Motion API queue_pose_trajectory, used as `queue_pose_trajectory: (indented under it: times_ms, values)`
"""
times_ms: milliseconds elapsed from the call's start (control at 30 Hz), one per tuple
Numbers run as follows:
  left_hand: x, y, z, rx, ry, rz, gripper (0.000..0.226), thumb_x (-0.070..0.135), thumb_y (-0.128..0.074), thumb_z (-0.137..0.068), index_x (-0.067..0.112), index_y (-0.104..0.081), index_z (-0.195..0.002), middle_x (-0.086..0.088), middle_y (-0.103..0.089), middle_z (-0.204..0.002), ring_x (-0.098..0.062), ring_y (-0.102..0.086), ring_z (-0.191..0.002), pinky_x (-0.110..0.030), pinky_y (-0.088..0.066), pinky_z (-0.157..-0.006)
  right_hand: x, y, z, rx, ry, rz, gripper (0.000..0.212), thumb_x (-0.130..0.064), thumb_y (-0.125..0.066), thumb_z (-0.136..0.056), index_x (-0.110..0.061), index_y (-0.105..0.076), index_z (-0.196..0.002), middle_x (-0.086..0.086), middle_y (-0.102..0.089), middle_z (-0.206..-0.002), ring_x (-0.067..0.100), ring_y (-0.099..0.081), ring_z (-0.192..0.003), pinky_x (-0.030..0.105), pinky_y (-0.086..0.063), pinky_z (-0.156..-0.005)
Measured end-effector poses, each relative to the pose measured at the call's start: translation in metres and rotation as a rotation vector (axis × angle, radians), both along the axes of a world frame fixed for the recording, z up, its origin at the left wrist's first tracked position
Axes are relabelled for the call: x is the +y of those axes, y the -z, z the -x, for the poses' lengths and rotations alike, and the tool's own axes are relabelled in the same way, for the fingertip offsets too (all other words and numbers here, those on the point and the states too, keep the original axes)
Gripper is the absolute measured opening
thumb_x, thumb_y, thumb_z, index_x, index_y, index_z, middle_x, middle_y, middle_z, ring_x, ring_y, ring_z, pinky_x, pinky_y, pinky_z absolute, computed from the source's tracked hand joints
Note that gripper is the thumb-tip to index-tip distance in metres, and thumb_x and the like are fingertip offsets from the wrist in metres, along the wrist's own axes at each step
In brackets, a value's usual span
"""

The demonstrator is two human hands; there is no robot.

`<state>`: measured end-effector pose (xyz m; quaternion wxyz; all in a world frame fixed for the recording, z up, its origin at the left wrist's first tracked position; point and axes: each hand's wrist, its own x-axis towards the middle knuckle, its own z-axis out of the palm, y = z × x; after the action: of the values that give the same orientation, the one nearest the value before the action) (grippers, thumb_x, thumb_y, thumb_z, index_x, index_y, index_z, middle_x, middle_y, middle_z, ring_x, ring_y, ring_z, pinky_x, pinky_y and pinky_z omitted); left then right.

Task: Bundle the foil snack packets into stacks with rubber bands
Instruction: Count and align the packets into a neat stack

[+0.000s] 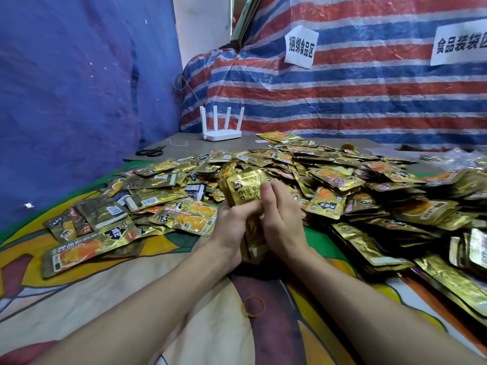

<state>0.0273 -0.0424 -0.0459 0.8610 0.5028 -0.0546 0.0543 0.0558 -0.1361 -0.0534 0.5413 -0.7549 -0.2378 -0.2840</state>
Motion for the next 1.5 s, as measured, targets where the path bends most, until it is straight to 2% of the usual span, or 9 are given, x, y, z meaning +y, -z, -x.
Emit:
queue_pose_trajectory:
  times_ms: [133,233,433,633,767,867,967,1167,1500]
  values:
    - [0.003,-0.004,-0.003,0.204,0.067,0.03,0.016,0.016,-0.065,-0.089,0.005,-0.063,-0.101,-0.013,-0.057,-0.077,-0.025,-0.059,-0.055,-0.028,-0.051,-0.047,0.004,0.002,-0.003,-0.099,0.126,0.091,0.042,-0.057,-0.024,-0.096,-0.023,-0.046,-0.084,-0.008,-0.048,-0.077,0.014,-0.045,-0.071,0.036,-0.034,-0.063]
    - [0.013,-0.008,-0.003,0.26,0.263,-0.002,0.022,0.03,-0.068,-0.072,0.009,-0.07,-0.08,-0.008,-0.062,-0.07,-0.023,-0.06,-0.054,-0.029,-0.05,-0.053,0.005,0.001,-0.002,-0.061,0.163,0.086,0.058,-0.068,-0.025,-0.091,-0.021,-0.056,-0.103,-0.007,-0.061,-0.089,0.019,-0.062,-0.082,0.04,-0.049,-0.069]
    - [0.026,0.0,-0.013,0.149,0.45,0.17,0.037,0.016,-0.065,-0.066,0.007,-0.078,-0.099,-0.013,-0.073,-0.093,-0.028,-0.07,-0.083,-0.038,-0.055,-0.081,0.006,-0.002,-0.004,0.159,0.038,0.051,0.066,-0.084,-0.037,-0.074,-0.032,-0.049,-0.113,-0.009,-0.061,-0.099,0.006,-0.061,-0.087,0.033,-0.05,-0.076]
    - [0.02,-0.001,-0.019,-0.101,-0.065,-0.306,0.02,0.01,-0.054,-0.062,0.015,-0.073,-0.064,-0.003,-0.066,-0.061,-0.022,-0.063,-0.059,-0.031,-0.052,-0.058,0.0,-0.003,-0.003,0.43,-0.161,-0.13,0.048,-0.047,-0.058,-0.098,-0.015,-0.05,-0.133,0.007,-0.064,-0.119,0.014,-0.066,-0.105,0.029,-0.055,-0.089]
    - [0.021,-0.004,-0.014,-0.283,-0.141,-0.589,0.025,0.015,-0.053,-0.07,0.028,-0.075,-0.069,0.009,-0.066,-0.059,-0.006,-0.06,-0.054,-0.022,-0.049,-0.054,0.004,-0.012,0.003,0.362,-0.298,-0.222,0.08,-0.043,-0.076,-0.072,-0.029,-0.043,-0.143,-0.002,-0.06,-0.123,-0.002,-0.063,-0.107,0.016,-0.052,-0.085]
    - [0.02,-0.003,-0.011,-0.36,-0.11,-0.769,0.02,0.023,-0.058,-0.076,0.029,-0.071,-0.089,0.012,-0.072,-0.073,0.001,-0.065,-0.065,-0.019,-0.052,-0.06,0.01,-0.014,0.01,0.266,-0.258,-0.183,0.07,-0.024,-0.085,-0.076,-0.022,-0.053,-0.137,-0.014,-0.063,-0.108,-0.013,-0.061,-0.1,0.009,-0.047,-0.089]
    - [0.027,-0.002,-0.012,-0.378,-0.054,-0.753,0.048,0.013,-0.062,-0.073,0.007,-0.06,-0.12,-0.007,-0.073,-0.105,-0.02,-0.071,-0.095,-0.032,-0.059,-0.079,0.001,-0.02,0.011,0.247,-0.226,-0.193,0.062,-0.011,-0.086,-0.078,-0.018,-0.06,-0.133,-0.012,-0.067,-0.109,0.0,-0.066,-0.103,0.019,-0.051,-0.096]
    - [0.027,-0.004,-0.016,-0.501,-0.062,-0.6,0.03,0.003,-0.067,-0.069,0.023,-0.075,-0.089,0.011,-0.075,-0.082,-0.001,-0.067,-0.074,-0.018,-0.053,-0.063,-0.01,-0.03,0.012,0.209,-0.226,-0.181,0.065,-0.006,-0.087,-0.075,-0.011,-0.062,-0.135,0.007,-0.07,-0.122,0.014,-0.069,-0.111,0.029,-0.053,-0.101]
    - [0.01,-0.011,0.004,-0.545,-0.083,-0.619,0.028,0.002,-0.052,-0.069,0.024,-0.064,-0.08,0.019,-0.068,-0.067,0.006,-0.061,-0.062,-0.009,-0.045,-0.058,-0.028,-0.047,0.024,0.26,-0.229,0.134,0.072,-0.036,-0.083,-0.082,-0.023,-0.051,-0.145,0.0,-0.062,-0.134,0.01,-0.061,-0.118,0.024,-0.051,-0.1]
